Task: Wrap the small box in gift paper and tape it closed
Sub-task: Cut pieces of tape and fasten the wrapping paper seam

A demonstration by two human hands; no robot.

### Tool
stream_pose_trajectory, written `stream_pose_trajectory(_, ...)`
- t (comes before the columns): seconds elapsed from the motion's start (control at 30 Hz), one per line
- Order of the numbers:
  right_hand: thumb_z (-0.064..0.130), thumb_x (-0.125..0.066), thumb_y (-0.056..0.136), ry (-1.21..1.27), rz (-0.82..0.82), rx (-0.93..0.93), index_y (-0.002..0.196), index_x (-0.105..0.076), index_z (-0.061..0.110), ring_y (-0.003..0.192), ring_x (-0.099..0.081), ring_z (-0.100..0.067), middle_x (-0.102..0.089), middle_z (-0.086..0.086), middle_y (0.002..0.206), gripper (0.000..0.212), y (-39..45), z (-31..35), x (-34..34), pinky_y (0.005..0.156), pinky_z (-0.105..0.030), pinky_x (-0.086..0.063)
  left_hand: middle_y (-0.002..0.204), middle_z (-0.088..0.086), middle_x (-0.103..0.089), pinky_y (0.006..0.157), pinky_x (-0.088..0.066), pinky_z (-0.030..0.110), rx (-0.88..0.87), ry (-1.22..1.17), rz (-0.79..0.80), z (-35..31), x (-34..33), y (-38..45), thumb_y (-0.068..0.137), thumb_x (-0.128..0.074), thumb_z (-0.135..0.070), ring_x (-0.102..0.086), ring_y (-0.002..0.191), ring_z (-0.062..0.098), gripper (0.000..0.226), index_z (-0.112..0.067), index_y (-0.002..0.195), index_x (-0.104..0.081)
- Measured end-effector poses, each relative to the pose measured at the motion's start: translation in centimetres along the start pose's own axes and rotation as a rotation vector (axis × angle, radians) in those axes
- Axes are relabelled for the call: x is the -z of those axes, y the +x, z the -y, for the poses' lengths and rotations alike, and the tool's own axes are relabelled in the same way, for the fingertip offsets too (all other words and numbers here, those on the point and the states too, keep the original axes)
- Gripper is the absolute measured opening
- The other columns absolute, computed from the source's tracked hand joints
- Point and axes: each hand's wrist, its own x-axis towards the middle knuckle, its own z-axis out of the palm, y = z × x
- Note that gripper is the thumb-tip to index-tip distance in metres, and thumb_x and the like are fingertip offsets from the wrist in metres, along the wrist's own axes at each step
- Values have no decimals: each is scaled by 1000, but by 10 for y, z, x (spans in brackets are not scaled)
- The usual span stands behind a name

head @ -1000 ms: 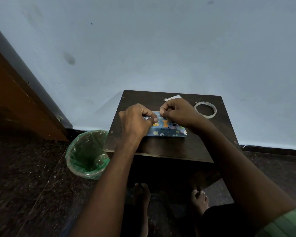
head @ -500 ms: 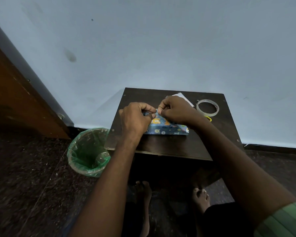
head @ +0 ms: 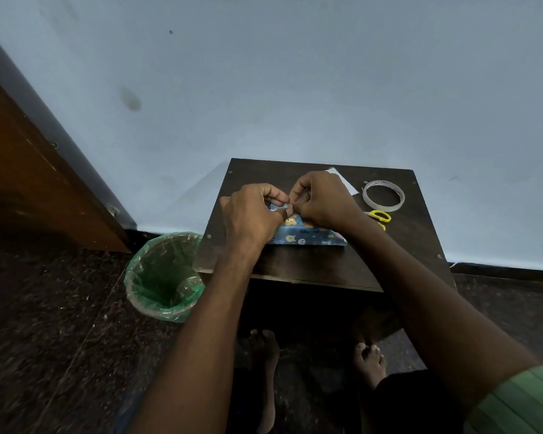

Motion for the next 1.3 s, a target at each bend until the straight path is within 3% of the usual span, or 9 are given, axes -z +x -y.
stream_pose_trajectory(0.1,17,-88,73,81,-116,-50,100,-62,17,73,-64,-10,-70,5,87,38,2,-9,-6,66,-29,-50,80,-21,-73,85,-25,33,-1,-8,-13,1,-1,0,81,-91,-37,-68,90,0,14,-34,85,-78)
stream_pose_trajectory(0.23,16,-82,79,33,-183,-5,90,-65,17,75,-64,-13,-67,7,78,21,1,-10,-13,69,-33,-50,82,-19,-75,87,-26,31,16,-9,-26,0,-1,-1,85,-88,-31,-68,91,3,11,-35,85,-78)
stream_pose_trajectory(0.43,14,-88,80,184,114,-18,96,-73,13,65,-68,-8,-75,1,77,22,-7,-11,20,65,-32,-58,78,-17,-75,84,-25,29,29,-10,-51,-2,-1,-2,87,-85,-27,-68,84,2,8,-32,85,-80)
stream_pose_trajectory(0.57,6,-92,74,226,130,-20,103,-73,9,54,-59,-10,-67,-4,76,35,-9,-10,15,46,-20,-47,75,-18,-74,82,-24,29,27,4,-64,-3,-2,-2,87,-84,-26,-67,80,1,10,-33,83,-79)
stream_pose_trajectory(0.73,4,-85,81,243,201,-50,107,-75,11,58,-58,-8,-65,3,72,28,-4,-13,22,53,-23,-49,71,-21,-70,86,-27,30,28,-15,-53,-2,-2,-1,86,-85,-27,-68,81,0,10,-34,83,-79)
stream_pose_trajectory(0.83,17,-81,88,319,73,-73,94,-77,11,50,-56,-2,-67,7,64,9,-4,-14,16,50,-21,-46,72,-20,-70,86,-27,30,34,-9,-50,-3,-2,-1,86,-86,-28,-68,82,1,8,-33,85,-79)
stream_pose_trajectory(0.97,16,-92,75,125,31,-3,95,-75,12,50,-56,7,-62,13,65,26,-5,-9,5,53,-10,-39,75,-19,-73,84,-25,29,36,-3,-48,-3,-2,-1,87,-85,-27,-69,82,1,11,-33,82,-78)
stream_pose_trajectory(1.17,9,-91,77,176,205,-80,104,-75,13,62,-60,-2,-68,3,79,31,-1,-7,23,56,-20,-48,75,-19,-73,86,-26,30,41,-5,-45,-5,-1,-1,86,-86,-27,-69,83,1,8,-32,85,-80)
stream_pose_trajectory(1.3,22,-91,77,220,17,-102,89,-76,13,61,-64,-7,-75,-3,77,21,1,-9,8,55,-25,-52,78,-19,-76,86,-26,30,30,9,-55,-4,-2,0,86,-87,-29,-69,83,0,8,-33,83,-80)
